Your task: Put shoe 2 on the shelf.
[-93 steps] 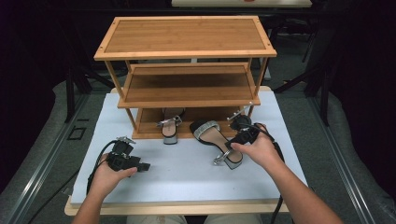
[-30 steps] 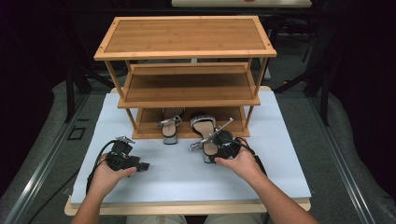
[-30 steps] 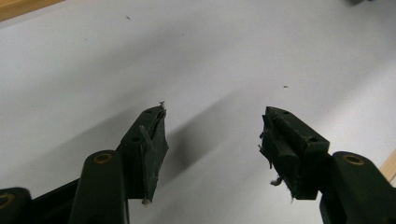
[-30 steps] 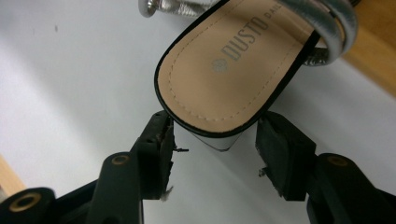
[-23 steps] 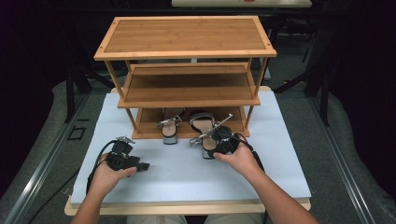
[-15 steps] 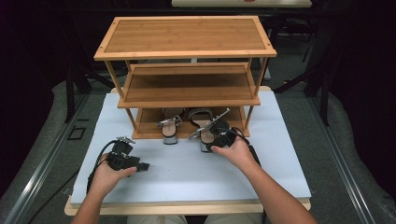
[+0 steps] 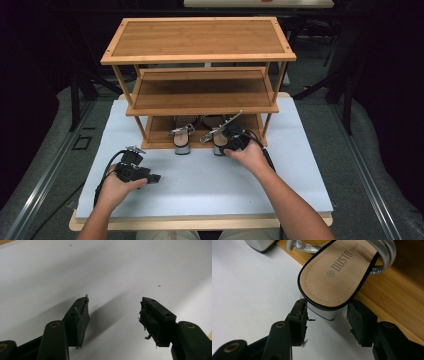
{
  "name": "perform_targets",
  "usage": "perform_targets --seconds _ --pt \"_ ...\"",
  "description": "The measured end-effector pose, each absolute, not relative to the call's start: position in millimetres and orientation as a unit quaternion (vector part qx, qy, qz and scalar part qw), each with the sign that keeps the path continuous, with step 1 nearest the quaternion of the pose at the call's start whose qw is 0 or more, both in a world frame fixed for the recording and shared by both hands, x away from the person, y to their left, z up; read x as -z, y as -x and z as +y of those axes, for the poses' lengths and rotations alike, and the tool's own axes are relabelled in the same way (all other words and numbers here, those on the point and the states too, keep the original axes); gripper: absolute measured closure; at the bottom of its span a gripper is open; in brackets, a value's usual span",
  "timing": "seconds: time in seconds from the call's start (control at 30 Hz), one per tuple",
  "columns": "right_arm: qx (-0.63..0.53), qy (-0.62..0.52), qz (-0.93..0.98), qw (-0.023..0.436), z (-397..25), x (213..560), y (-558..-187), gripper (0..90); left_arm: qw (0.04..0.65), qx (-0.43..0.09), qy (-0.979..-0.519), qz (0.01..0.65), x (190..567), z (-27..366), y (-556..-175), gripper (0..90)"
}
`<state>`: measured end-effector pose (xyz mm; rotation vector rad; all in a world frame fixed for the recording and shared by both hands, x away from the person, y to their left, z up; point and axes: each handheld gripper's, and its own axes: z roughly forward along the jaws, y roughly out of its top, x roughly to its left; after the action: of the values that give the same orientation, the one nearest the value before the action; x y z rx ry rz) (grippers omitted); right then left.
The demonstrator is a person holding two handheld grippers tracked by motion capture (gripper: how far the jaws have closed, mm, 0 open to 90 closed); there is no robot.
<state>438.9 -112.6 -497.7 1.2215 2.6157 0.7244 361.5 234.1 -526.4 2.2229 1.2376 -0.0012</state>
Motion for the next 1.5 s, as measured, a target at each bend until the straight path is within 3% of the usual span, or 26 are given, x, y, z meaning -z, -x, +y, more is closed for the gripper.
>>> perform_targets --seconds 0.13,0.23,0.4,0.5,0.7,1.2,1.5 --pt "-0.235 -0.414 0.875 0.093 -111.8 501.1 -442.9 50.9 0.294 -0.001 -0.835 0.464 526.6 232.3 -362.0 40.0" --pt "-0.251 -0.416 0.871 0.072 -114.2 502.8 -446.2 50.5 0.294 -0.003 -0.836 0.463 526.6 231.4 -362.9 40.1" --pt "-0.266 -0.416 0.867 0.071 -117.5 503.8 -438.6 44.8 0.295 -0.007 -0.838 0.459 526.4 226.9 -366.2 41.2" --pt "-0.252 -0.411 0.872 0.091 -121.5 501.0 -431.8 48.7 0.296 -0.011 -0.84 0.454 526.4 220.2 -370.6 43.3" --pt "-0.251 -0.413 0.871 0.087 -127.9 498.3 -430.1 53.0 0.297 -0.014 -0.842 0.451 525.0 211.1 -380.9 47.8" --pt "-0.249 -0.405 0.876 0.084 -115.3 508.1 -436.5 55.4 0.316 -0.053 -0.841 0.436 518.1 177.0 -423.0 48.3" --pt "-0.252 -0.408 0.873 0.086 -113.1 508.5 -436.3 57.9 0.317 -0.075 -0.838 0.437 523.9 168.7 -433.0 54.7"
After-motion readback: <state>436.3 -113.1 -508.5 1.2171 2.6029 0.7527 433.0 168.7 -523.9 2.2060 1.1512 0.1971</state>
